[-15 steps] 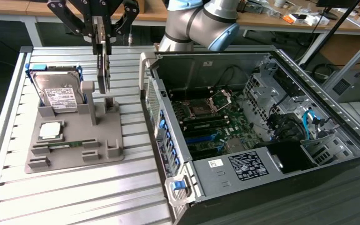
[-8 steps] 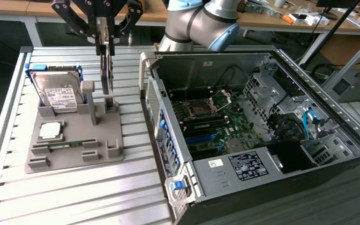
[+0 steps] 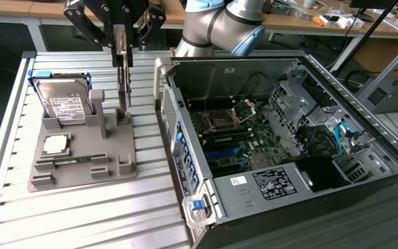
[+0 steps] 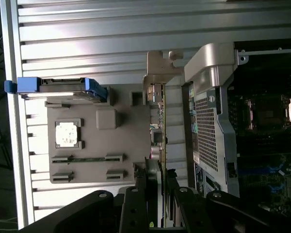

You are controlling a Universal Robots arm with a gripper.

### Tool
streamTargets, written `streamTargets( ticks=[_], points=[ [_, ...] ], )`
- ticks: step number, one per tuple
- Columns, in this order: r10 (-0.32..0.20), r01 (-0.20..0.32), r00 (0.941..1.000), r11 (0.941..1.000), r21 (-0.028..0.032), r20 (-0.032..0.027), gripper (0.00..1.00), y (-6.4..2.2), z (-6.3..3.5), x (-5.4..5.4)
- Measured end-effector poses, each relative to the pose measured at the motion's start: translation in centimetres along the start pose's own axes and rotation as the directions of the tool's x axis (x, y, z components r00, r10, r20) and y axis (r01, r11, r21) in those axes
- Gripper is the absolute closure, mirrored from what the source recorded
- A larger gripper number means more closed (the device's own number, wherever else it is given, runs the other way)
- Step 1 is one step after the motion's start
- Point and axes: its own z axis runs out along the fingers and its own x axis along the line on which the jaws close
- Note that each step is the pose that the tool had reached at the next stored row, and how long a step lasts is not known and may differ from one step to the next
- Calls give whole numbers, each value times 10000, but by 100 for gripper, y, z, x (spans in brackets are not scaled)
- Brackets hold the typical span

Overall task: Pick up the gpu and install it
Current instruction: 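Pick up the gpu and move the gpu toward the slot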

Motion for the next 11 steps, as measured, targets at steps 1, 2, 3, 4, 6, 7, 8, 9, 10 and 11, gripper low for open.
streamTargets(
  ticks=[1, 2, 3, 4, 6, 7, 8, 9, 10, 11],
  points=[
    [-3, 3, 10000, 10000, 78, 4, 73, -1, 0, -17],
    [-6, 5, 10000, 9999, 166, 11, 73, -1, 0, -33],
    [-6, 6, 10000, 9997, 263, 18, 73, 1, 1, -47],
    [-9, 8, 10000, 9994, 348, 25, 73, 2, 1, -61],
    [-13, 12, 10000, 9990, 444, 32, 73, 2, 2, -88],
    [-14, 12, 10000, 9990, 452, 32, 73, 0, 3, -108],
    [-13, 12, 10000, 9990, 453, 31, 73, -5, 4, -132],
    [-13, 11, 10000, 9990, 454, 29, 73, -13, 4, -153],
    [-13, 11, 10000, 9990, 453, 28, 73, -35, 5, -195],
    [-13, 12, 10000, 9990, 454, 25, 73, -51, 4, -219]
  ],
)
